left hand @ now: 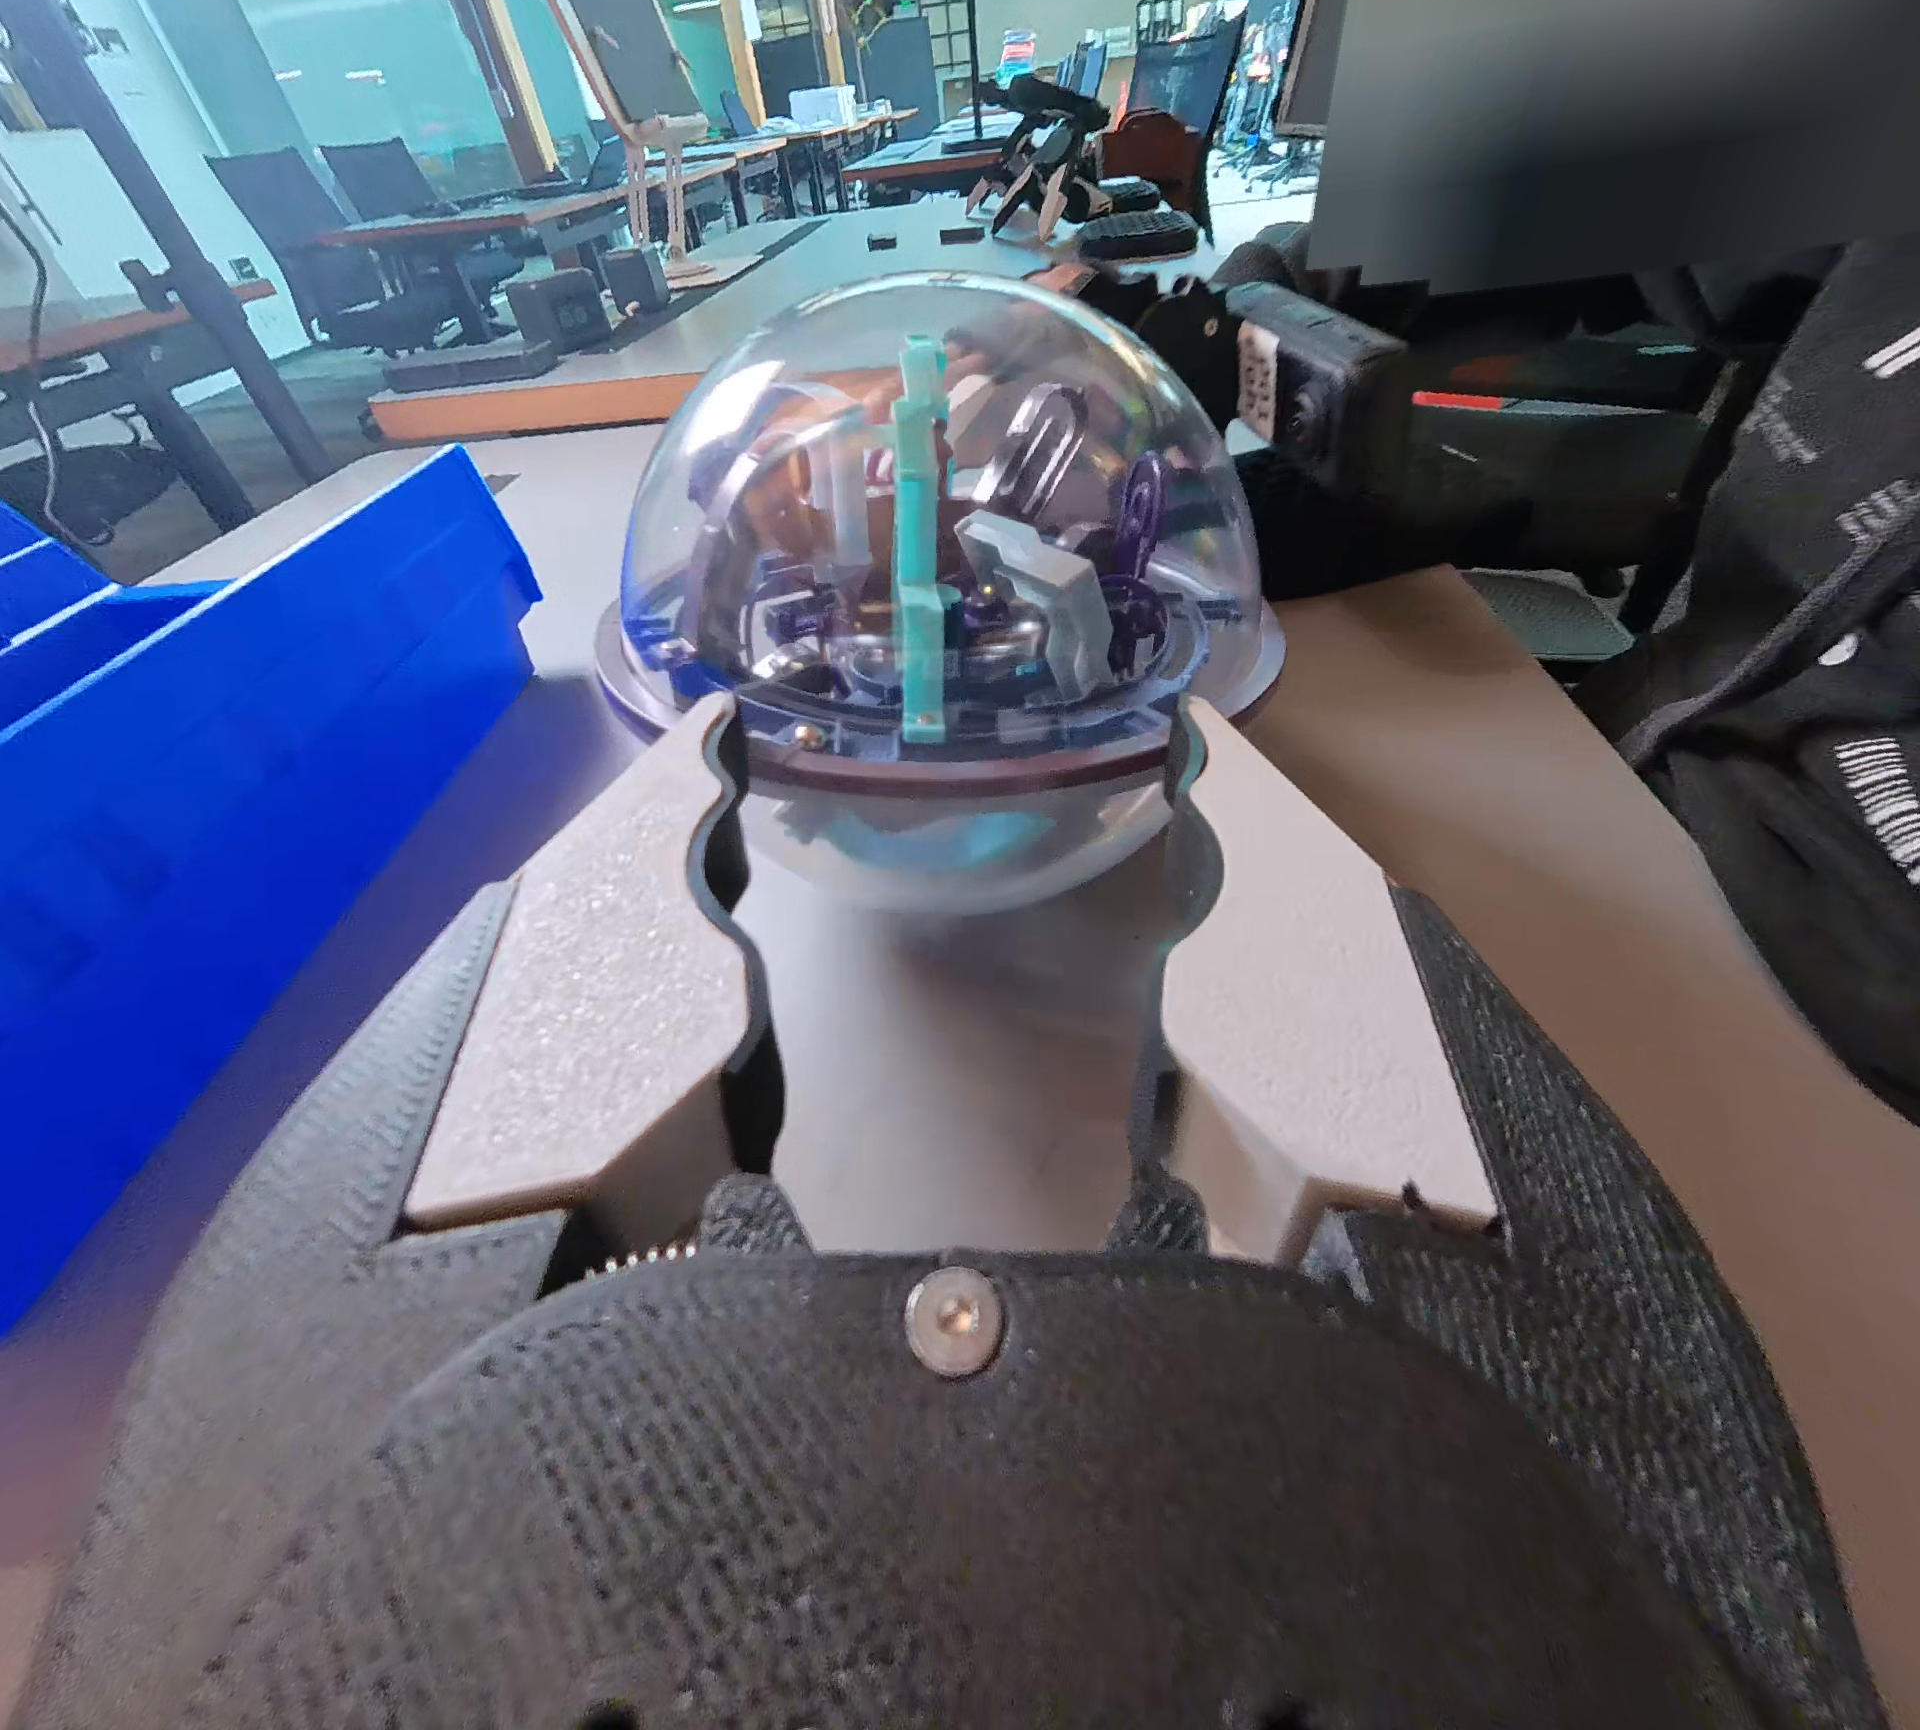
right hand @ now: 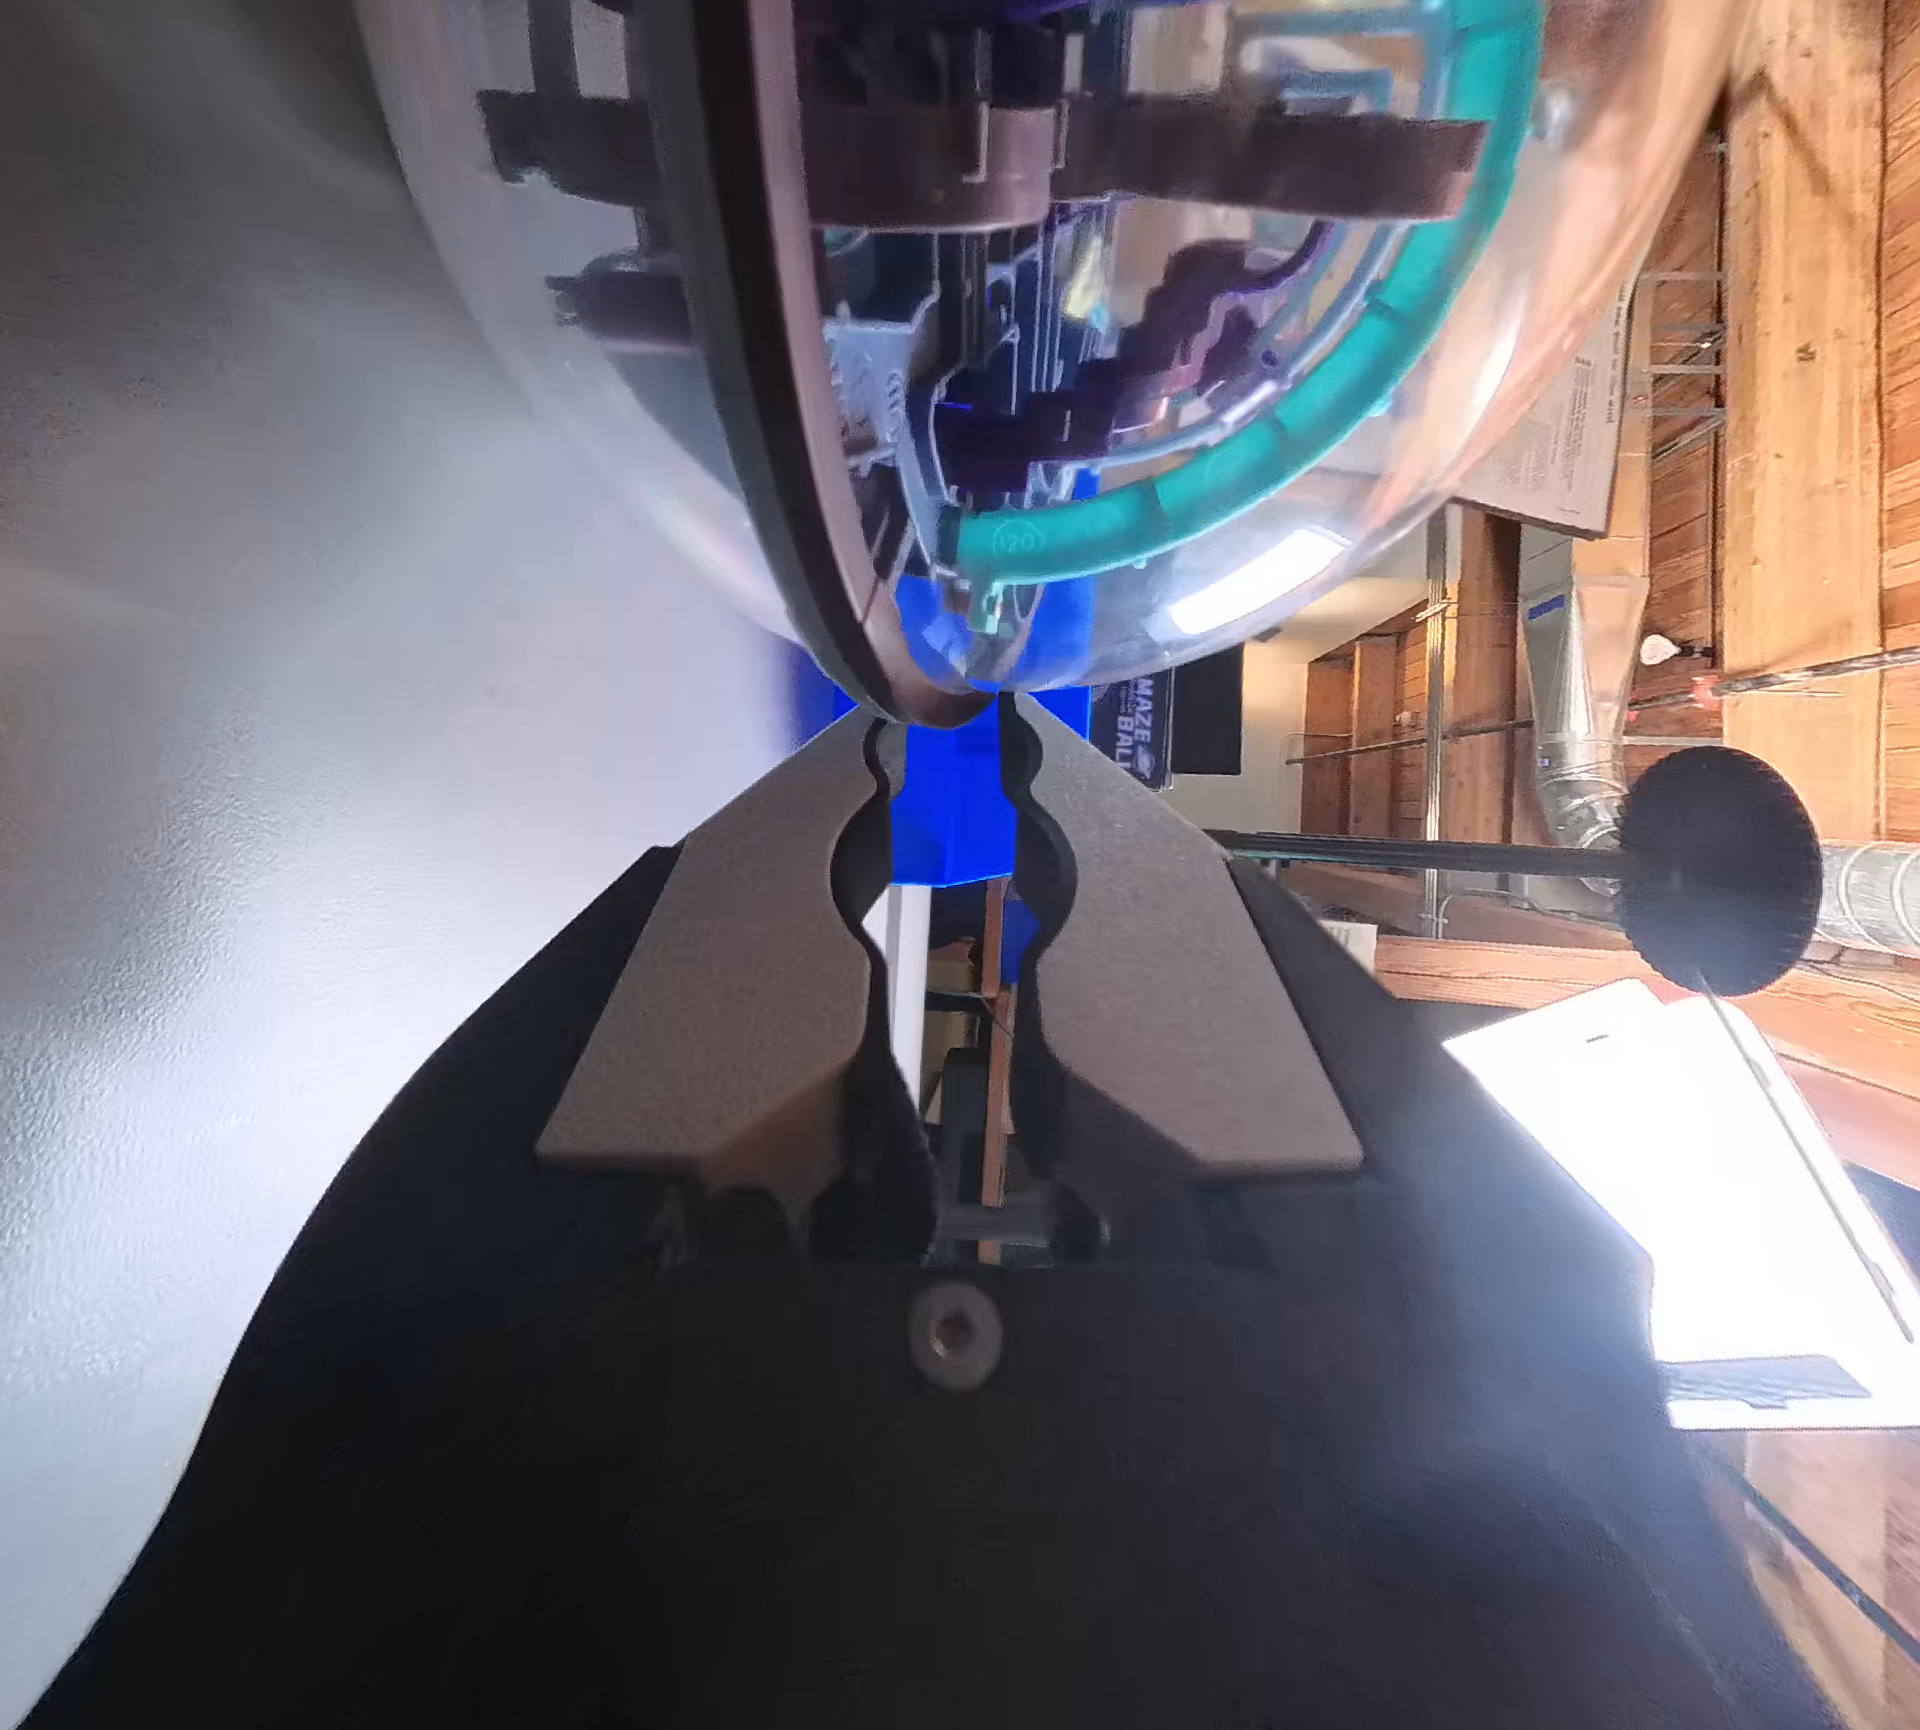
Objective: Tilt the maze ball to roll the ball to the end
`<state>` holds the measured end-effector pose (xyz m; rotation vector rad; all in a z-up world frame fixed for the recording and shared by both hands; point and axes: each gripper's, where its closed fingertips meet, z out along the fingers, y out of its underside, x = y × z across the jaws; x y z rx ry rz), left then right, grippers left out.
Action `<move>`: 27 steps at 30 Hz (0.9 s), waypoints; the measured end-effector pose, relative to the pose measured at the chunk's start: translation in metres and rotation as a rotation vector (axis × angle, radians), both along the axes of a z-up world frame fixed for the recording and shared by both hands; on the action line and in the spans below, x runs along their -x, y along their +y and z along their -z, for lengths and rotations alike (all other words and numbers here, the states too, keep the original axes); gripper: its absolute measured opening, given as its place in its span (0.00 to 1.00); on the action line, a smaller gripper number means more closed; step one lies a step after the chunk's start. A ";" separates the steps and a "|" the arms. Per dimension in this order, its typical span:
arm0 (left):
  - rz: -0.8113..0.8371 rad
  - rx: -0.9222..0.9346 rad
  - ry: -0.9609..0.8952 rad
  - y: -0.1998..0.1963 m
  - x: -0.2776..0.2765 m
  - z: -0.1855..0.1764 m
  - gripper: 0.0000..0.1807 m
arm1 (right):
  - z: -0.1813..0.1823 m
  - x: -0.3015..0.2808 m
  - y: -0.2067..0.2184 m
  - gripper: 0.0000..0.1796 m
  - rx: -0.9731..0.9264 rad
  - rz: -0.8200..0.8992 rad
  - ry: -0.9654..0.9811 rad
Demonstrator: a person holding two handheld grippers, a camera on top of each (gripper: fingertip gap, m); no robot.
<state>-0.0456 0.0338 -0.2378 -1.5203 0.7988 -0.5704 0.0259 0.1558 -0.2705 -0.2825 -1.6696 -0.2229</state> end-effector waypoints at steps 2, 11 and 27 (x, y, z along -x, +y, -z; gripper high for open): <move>0.045 -0.022 -0.031 -0.006 -0.002 -0.006 0.40 | 0.000 0.001 0.000 0.08 -0.020 -0.019 0.019; 0.139 0.159 -0.279 0.027 0.021 -0.001 0.78 | 0.007 0.013 -0.002 0.03 -0.055 -0.097 0.057; 0.145 0.167 -0.070 0.027 -0.014 0.019 0.81 | -0.003 0.050 0.014 0.15 0.011 -0.082 0.100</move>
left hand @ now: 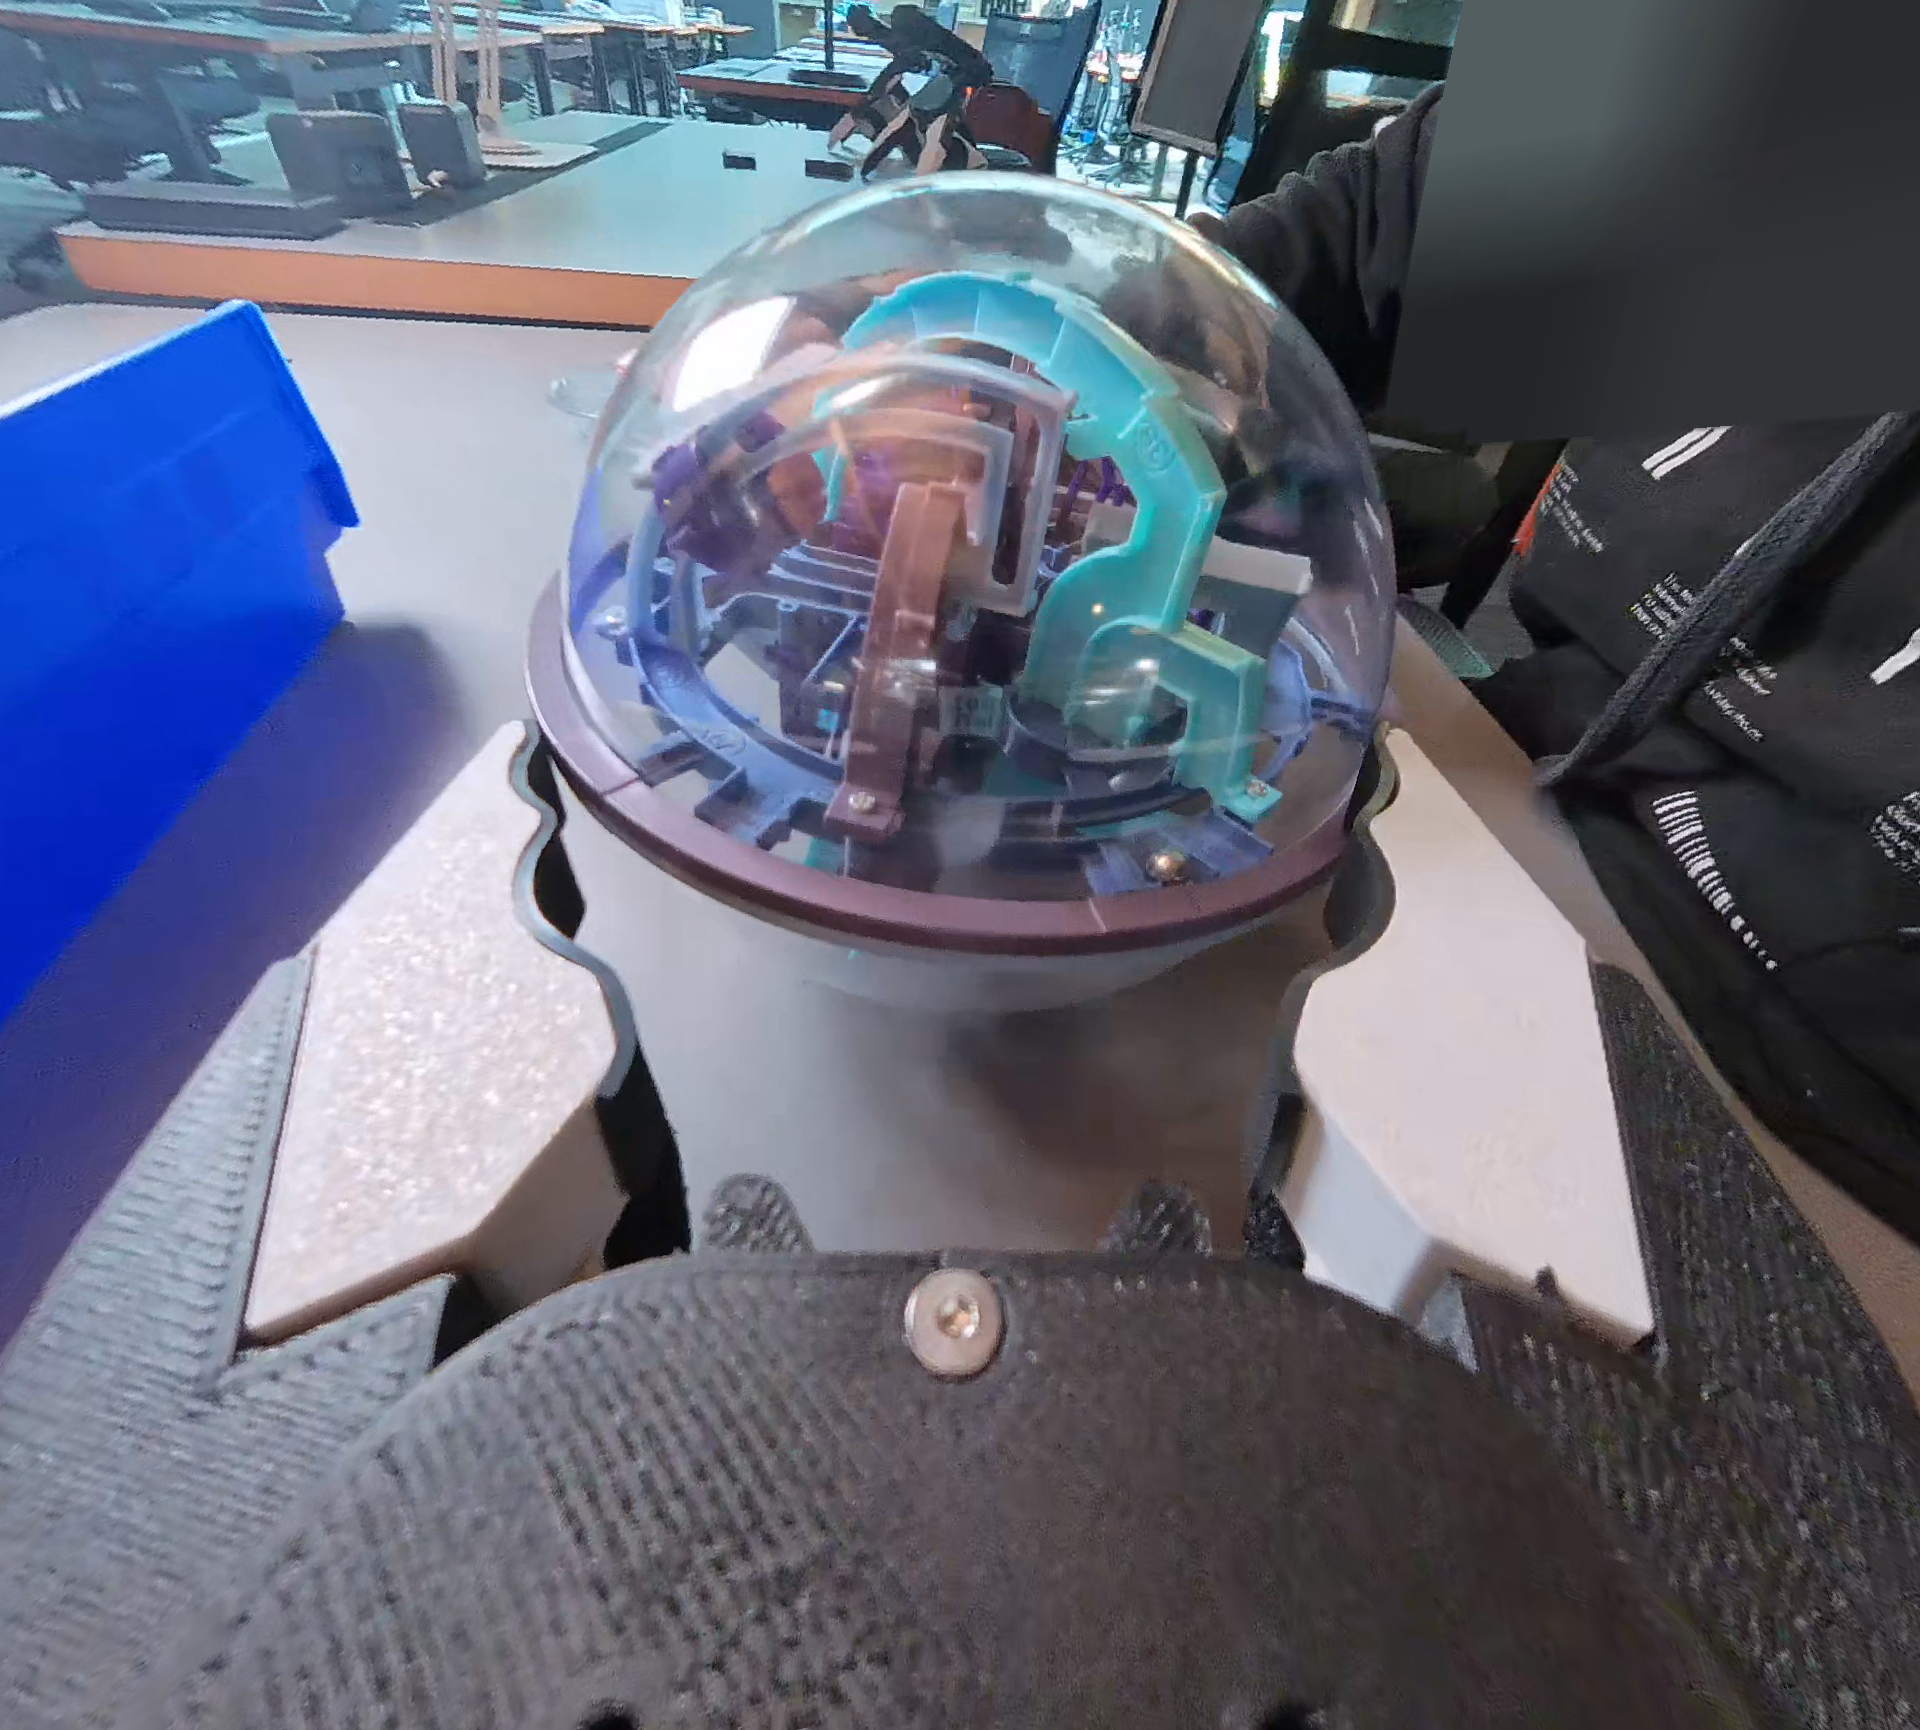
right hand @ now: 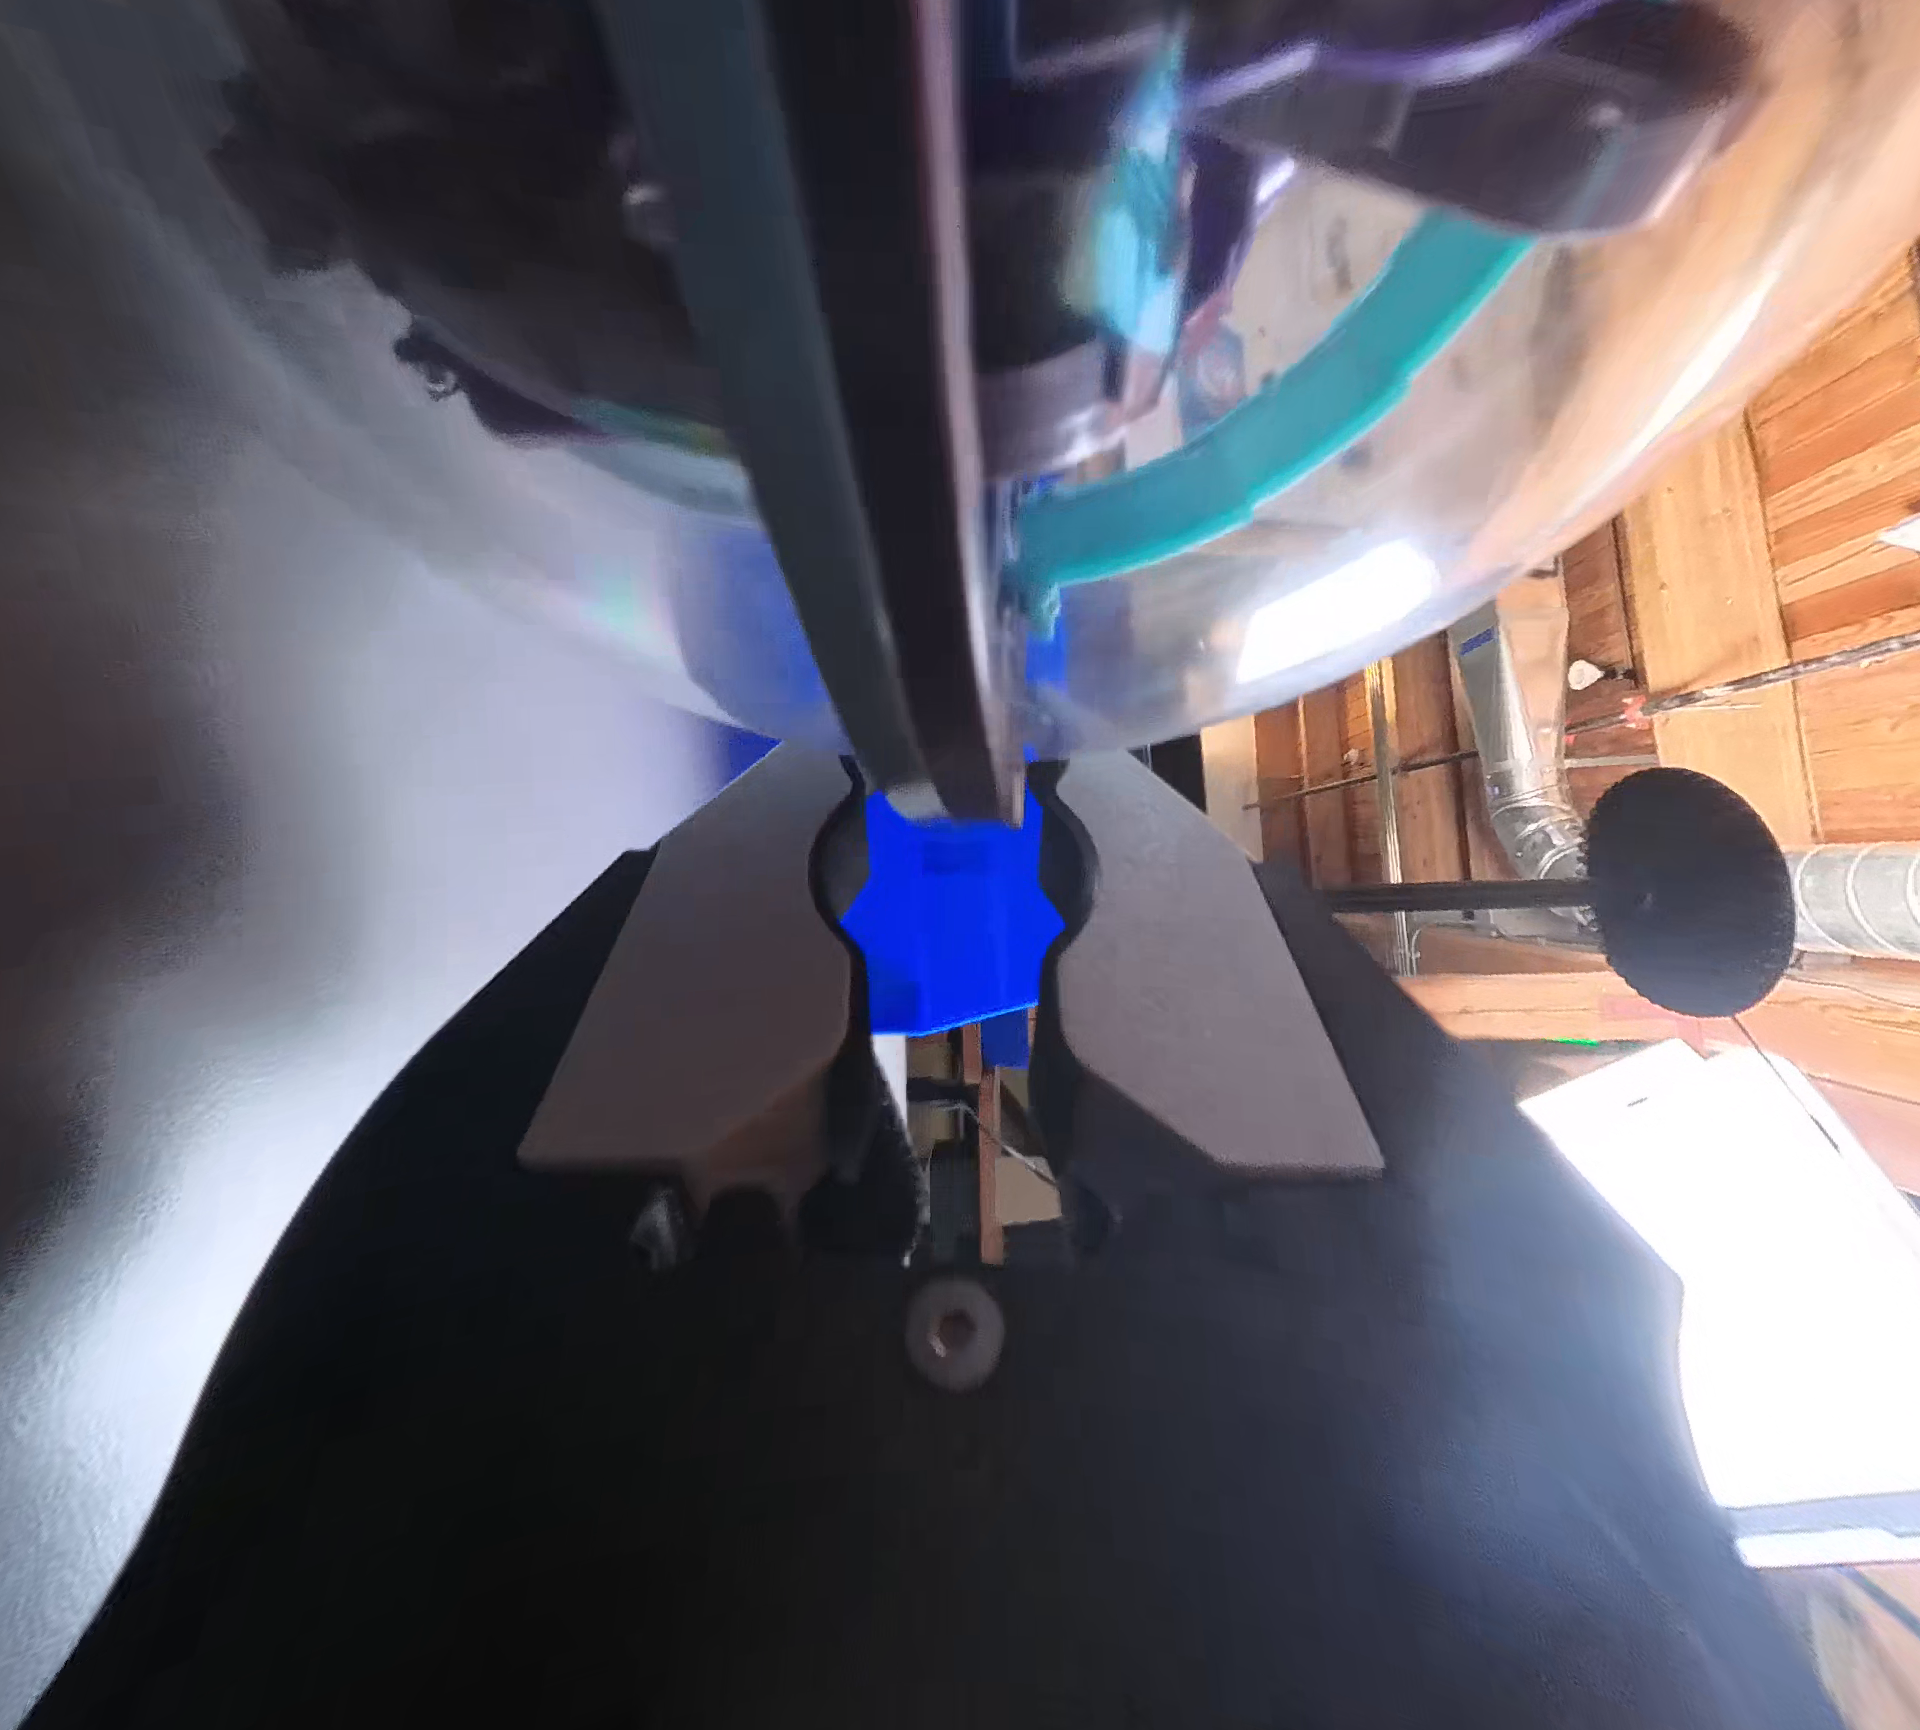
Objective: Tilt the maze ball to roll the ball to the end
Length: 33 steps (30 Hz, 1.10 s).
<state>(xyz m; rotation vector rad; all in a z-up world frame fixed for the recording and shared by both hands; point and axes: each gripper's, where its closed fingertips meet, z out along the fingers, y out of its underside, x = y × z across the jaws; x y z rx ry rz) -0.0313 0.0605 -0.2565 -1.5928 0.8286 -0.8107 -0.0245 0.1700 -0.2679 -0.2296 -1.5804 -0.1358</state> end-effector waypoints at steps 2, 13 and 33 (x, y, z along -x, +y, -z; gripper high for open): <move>-0.013 -0.014 0.013 -0.001 -0.001 0.000 0.81 | 0.000 -0.001 0.006 0.16 0.011 0.018 -0.006; -0.038 -0.052 0.055 -0.001 -0.004 0.002 0.81 | 0.001 -0.078 0.069 0.14 0.657 0.377 -0.038; -0.123 -0.169 0.194 -0.004 -0.004 0.002 0.80 | 0.010 -0.088 -0.105 0.08 2.201 0.097 -0.290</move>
